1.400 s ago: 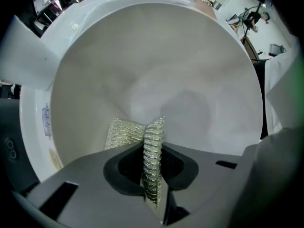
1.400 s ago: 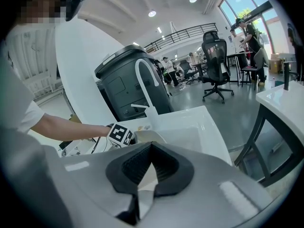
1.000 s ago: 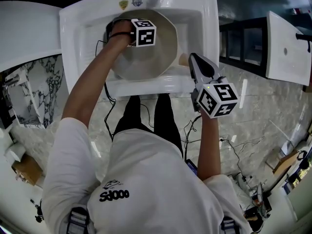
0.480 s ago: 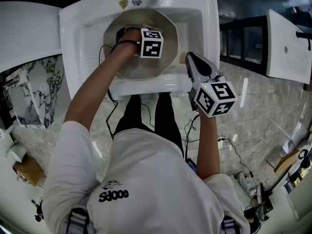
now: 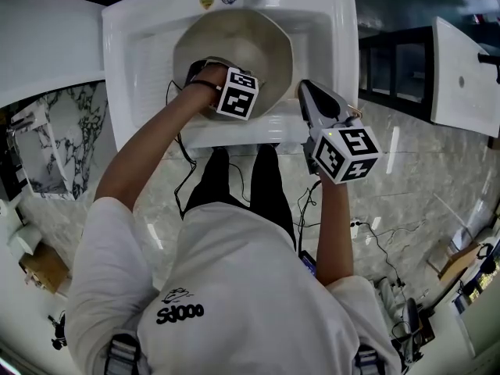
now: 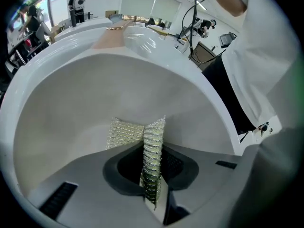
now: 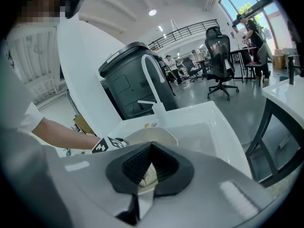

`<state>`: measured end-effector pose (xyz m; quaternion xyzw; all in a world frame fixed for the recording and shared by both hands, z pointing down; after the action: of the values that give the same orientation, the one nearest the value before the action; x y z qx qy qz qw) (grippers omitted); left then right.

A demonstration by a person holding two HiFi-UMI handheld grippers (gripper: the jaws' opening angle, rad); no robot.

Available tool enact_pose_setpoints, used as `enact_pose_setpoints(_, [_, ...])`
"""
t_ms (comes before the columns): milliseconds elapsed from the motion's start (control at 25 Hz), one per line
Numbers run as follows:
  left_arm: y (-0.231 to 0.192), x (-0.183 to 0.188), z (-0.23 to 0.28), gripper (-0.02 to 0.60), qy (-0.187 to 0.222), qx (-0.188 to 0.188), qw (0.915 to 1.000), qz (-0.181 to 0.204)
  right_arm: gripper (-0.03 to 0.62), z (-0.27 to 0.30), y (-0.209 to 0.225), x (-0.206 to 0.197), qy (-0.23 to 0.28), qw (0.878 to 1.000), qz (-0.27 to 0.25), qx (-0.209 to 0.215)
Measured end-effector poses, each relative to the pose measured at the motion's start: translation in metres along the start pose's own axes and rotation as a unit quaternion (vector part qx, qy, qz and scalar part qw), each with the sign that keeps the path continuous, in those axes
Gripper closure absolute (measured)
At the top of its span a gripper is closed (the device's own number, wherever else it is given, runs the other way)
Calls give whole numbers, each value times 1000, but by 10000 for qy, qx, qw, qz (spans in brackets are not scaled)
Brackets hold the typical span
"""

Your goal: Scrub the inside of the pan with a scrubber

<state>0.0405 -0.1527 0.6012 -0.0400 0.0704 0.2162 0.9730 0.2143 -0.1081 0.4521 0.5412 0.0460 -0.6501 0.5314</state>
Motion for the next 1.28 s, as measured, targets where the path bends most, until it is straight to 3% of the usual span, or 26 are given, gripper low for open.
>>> enact_pose_setpoints(320, [13, -32, -1, 520, -327, -544, 9972, -396, 585, 3, -10, -4, -10, 10000, -15, 74])
enact_pose_setpoints(440, [13, -42, -2, 520, -422, -560, 9957, -604, 585, 3, -14, -6, -4, 10000, -24, 95])
enact_pose_setpoints(560, [5, -51, -3, 520, -468, -344, 9930, -1024, 585, 4, -17, -9, -13, 9999, -19, 121])
enact_pose_setpoints(680, [-10, -62, -6, 520, -626, 157, 9884, -1373, 585, 5, -19, -11, -34, 9999, -6, 146])
enact_pose_setpoints(960, [-47, -66, -4, 520, -605, 1381, 9745, -1663, 585, 7, -23, -16, -88, 9997, -7, 206])
enact_pose_setpoints(1080, [-56, -59, -4, 520, -452, 1454, 9708, -1853, 585, 3, -23, -16, -63, 9998, 2, 188])
enact_pose_setpoints(1280, [-57, -29, -2, 520, 249, 1217, 9681, -2174, 585, -1, -24, -14, 14, 9998, 49, 190])
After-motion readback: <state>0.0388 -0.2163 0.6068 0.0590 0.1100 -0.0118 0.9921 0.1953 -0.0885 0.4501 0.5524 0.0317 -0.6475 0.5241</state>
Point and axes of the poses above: the fingertips, and each gripper's own axes: z forward along the fingers, y to its right, x out of its top, the point moved 10 cm from there along -z, backward along the fingers, and after that the axes turned 11 degrees about x, right-handed, at the moved point
